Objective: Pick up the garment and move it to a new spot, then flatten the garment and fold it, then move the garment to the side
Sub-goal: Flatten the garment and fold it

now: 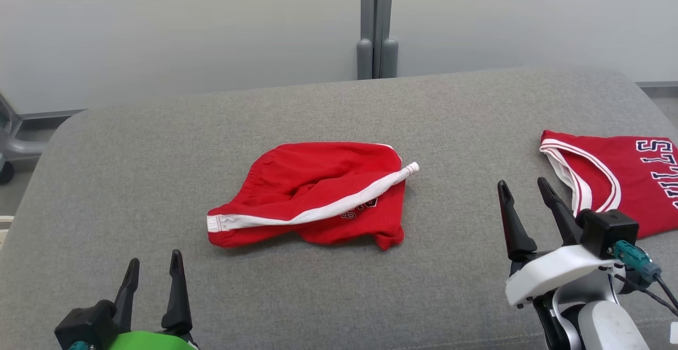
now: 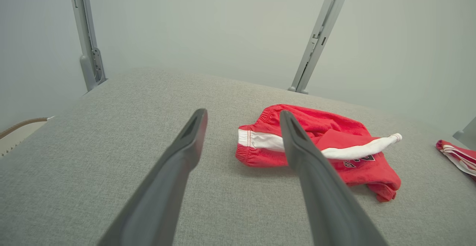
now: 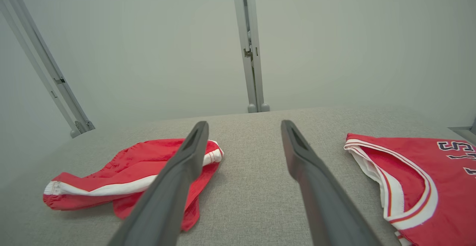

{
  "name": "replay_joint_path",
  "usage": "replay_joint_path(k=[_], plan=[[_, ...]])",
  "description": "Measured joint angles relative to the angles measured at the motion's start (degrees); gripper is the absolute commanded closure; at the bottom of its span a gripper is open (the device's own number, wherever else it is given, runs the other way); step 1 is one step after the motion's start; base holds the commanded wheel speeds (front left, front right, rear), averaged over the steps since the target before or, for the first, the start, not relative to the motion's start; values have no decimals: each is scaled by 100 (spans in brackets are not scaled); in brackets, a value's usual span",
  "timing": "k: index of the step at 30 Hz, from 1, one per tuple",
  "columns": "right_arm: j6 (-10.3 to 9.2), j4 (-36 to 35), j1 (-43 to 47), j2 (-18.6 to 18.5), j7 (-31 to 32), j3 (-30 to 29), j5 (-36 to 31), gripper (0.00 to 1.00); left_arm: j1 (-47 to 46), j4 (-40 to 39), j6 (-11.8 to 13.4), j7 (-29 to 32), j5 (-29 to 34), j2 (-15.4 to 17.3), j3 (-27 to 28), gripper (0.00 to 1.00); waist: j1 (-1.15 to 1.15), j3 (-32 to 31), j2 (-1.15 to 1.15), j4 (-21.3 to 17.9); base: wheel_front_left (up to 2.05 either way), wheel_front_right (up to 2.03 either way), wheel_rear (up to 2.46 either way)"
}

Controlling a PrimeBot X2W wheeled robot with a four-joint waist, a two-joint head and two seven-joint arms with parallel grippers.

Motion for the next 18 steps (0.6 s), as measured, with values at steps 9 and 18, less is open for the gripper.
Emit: replay_joint_path(k=[9, 18], plan=[[0, 136, 61, 2, -7, 67, 75, 0, 38, -85, 20, 21, -8, -2, -49, 0, 0, -48, 0, 22, 0, 0, 0], [0, 165, 61, 3, -40, 68, 97, 0, 44, -102, -2, 149, -98, 4, -105, 0, 0, -28, 0, 71, 0, 0, 0]])
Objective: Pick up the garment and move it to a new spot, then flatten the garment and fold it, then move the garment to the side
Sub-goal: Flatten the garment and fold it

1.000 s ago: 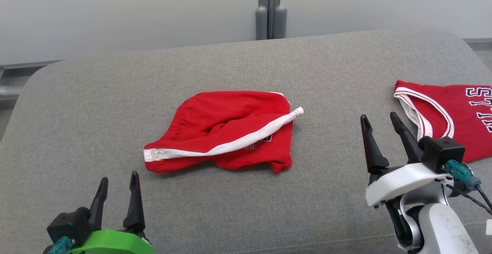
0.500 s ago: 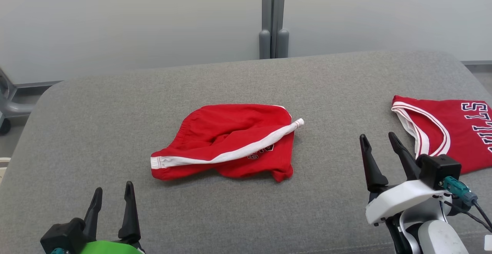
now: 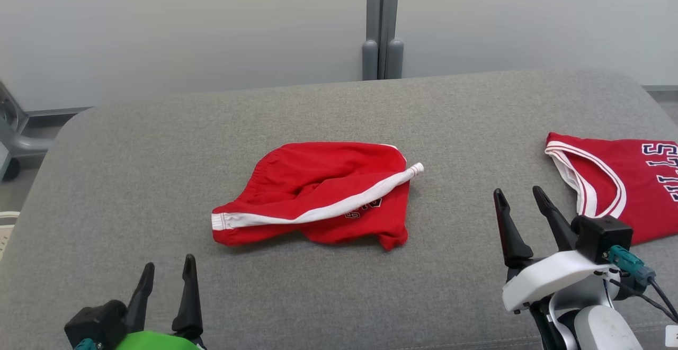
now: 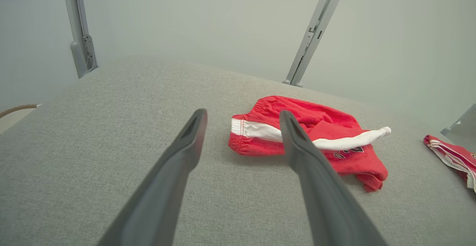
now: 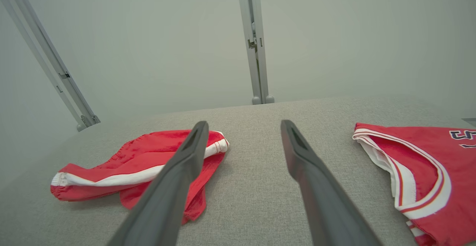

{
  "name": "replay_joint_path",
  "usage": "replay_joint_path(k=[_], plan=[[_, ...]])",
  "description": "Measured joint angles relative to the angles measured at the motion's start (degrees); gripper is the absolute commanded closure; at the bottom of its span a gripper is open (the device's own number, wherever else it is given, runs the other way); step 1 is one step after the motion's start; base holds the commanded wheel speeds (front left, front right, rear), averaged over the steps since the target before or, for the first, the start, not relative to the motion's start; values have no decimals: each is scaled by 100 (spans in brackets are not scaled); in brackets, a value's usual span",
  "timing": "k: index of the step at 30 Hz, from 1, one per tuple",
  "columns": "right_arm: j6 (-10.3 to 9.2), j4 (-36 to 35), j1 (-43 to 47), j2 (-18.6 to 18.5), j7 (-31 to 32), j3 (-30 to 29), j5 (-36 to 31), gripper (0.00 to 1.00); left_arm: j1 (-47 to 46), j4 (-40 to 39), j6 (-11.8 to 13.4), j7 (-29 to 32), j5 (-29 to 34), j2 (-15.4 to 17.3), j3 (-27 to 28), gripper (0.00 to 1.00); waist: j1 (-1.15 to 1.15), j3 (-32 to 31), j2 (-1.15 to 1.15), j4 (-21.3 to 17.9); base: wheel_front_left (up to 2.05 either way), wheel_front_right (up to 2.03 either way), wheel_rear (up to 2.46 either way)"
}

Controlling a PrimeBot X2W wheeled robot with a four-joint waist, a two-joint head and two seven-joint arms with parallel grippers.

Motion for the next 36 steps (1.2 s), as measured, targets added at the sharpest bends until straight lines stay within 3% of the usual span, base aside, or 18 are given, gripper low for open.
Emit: replay_joint_path(k=[8, 24, 36], plan=[[0, 3, -9, 0, 9, 38, -3, 0, -448, 687, -539, 436, -559, -210, -67, 0, 0, 100, 0, 25, 0, 0, 0], [0, -158, -430, 3, 167, 258, -109, 0, -2334, 3098, -1513, 1265, -1141, -427, -55, 0, 0, 784, 0, -296, 0, 0, 0], [0, -134, -590, 3, 111, 201, -148, 0, -2793, 3836, -1941, 1257, -1314, -527, -14, 0, 0, 1223, 0, -622, 0, 0, 0]])
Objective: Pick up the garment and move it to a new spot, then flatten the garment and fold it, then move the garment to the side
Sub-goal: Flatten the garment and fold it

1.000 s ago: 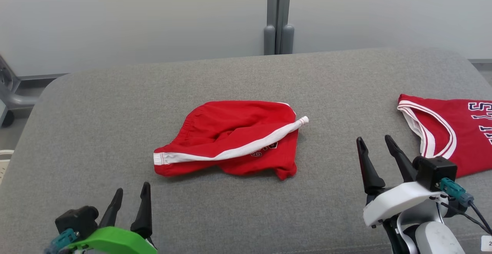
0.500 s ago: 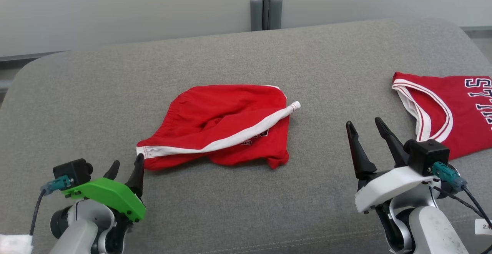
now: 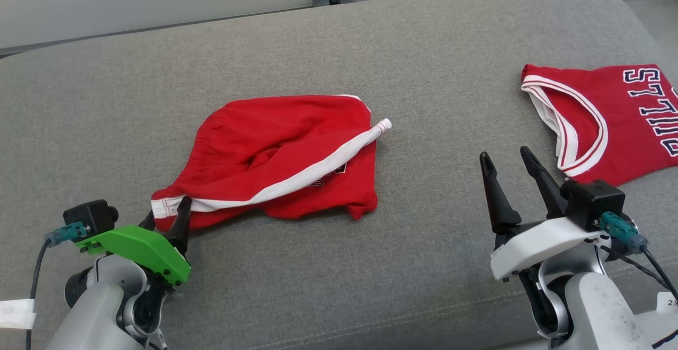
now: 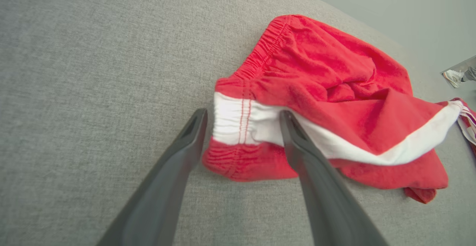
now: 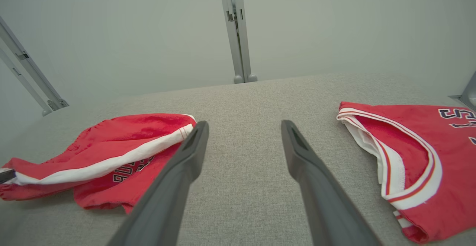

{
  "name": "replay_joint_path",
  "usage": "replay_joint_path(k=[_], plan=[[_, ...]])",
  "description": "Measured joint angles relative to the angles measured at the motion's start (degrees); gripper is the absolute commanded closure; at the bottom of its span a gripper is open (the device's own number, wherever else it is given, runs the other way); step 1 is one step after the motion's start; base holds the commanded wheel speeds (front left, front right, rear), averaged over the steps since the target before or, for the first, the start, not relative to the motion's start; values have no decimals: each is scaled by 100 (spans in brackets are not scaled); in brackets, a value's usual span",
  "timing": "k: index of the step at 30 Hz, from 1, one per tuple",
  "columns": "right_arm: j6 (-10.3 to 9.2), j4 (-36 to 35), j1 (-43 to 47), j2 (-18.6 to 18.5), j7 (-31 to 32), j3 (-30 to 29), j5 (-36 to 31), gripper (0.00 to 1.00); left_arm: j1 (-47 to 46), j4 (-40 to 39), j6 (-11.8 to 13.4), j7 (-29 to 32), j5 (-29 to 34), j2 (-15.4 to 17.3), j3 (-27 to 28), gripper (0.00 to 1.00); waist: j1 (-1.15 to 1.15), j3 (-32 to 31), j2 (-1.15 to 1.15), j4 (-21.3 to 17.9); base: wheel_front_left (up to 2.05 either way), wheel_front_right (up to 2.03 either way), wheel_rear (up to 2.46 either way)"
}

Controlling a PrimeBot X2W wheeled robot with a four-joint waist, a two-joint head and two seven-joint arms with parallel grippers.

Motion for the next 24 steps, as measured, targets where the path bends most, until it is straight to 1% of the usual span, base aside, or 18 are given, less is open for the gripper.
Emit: replay_joint_path(k=[2, 3, 4, 6, 8, 9, 10, 11, 12, 13, 16, 18, 21, 24], plan=[[0, 3, -3, -2, -2, -9, 0, 0, -40, 48, -64, -9, -3, -8, -2, 0, 0, 30, 0, -22, 0, 0, 0], [0, 4, -5, -1, -3, -16, -1, 0, -52, 48, -92, -26, -11, -9, -4, 4, 0, 41, 0, -26, 0, 0, 0], [0, 4, -5, -1, -5, -26, -3, 0, -55, 44, -115, -33, -12, -10, -9, 12, 0, 45, 0, -23, 0, 0, 0], [0, 3, -5, -1, -10, -48, -10, 0, -55, 4, -166, -48, -14, -11, -25, 38, 0, 46, 0, -6, 0, 0, 0], [0, 3, -5, -2, -10, -62, -11, 0, -54, -53, -191, -51, -44, -4, -24, 51, 0, 45, 0, 17, 0, 0, 0], [0, 4, -5, -1, -10, -64, -11, 0, -53, -80, -201, -56, -44, 1, -26, 55, 0, 44, 0, 29, 0, 0, 0], [0, 5, -6, -1, -10, -64, -12, 0, -50, -114, -210, -56, -44, 8, -30, 62, 0, 42, 0, 42, 0, 0, 0], [0, 9, -8, -1, -10, -63, -12, 0, -47, -142, -212, -54, -44, 11, -40, 75, 0, 41, 0, 58, 0, 0, 0], [0, 14, -13, -2, -8, -55, -12, 0, -41, -158, -214, -30, -44, 13, -60, 90, 0, 40, 0, 74, 0, 0, 0], [0, 25, -23, -4, 0, -35, -12, 0, -27, -175, -215, 9, -44, 14, -86, 100, 0, 39, 0, 90, 0, 0, 0], [0, 105, -154, -58, 64, 75, 10, 0, -13, -261, -218, 25, -40, 25, -124, 100, 0, 51, 0, 138, 0, 0, 0], [0, 237, -328, -170, 119, 189, 76, 0, -14, -322, -203, -1, -5, 30, -127, 100, 0, 75, 0, 165, 0, 0, 0], [0, 560, -733, -397, 181, 366, 126, 0, -24, -365, -151, -109, 58, 19, -145, 100, 0, 129, 0, 220, 0, 0, 0], [0, 1043, -1185, -532, 256, 631, 312, 0, -62, -383, -105, -186, 125, -40, -174, 100, 0, 201, 0, 295, 0, 0, 0]])
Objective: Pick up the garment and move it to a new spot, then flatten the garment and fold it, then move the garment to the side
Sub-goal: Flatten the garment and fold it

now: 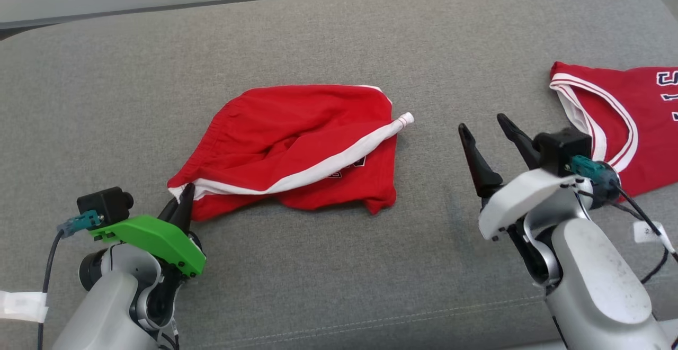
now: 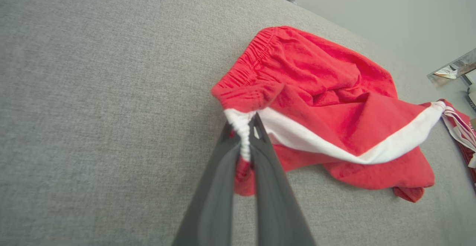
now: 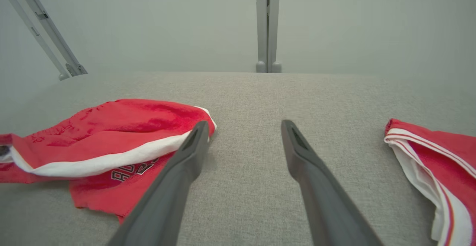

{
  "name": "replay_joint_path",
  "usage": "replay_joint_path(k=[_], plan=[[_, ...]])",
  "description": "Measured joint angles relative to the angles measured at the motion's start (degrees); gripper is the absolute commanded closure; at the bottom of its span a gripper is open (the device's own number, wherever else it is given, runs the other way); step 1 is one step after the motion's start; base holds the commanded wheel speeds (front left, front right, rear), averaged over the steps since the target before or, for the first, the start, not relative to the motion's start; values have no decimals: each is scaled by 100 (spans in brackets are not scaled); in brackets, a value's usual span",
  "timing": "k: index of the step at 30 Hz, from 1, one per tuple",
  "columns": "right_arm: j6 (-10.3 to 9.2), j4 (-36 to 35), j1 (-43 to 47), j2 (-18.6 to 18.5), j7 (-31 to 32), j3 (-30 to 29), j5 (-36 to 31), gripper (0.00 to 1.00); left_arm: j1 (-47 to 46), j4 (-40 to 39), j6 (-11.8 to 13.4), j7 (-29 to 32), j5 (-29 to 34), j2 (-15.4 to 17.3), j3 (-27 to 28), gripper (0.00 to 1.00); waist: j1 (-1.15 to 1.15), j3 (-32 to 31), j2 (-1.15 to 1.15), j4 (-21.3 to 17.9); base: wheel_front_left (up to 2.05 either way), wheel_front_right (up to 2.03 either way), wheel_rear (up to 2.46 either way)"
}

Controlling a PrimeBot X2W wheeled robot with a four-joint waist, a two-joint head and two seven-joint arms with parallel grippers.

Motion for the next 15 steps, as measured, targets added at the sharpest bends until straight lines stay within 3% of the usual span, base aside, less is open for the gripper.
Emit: replay_joint_path(k=[15], plan=[[-1, 2109, -1651, -308, -210, 1492, 1283, 0, -448, 237, -40, -144, 126, -240, -125, 100, 0, 377, 0, 379, 0, 0, 0]])
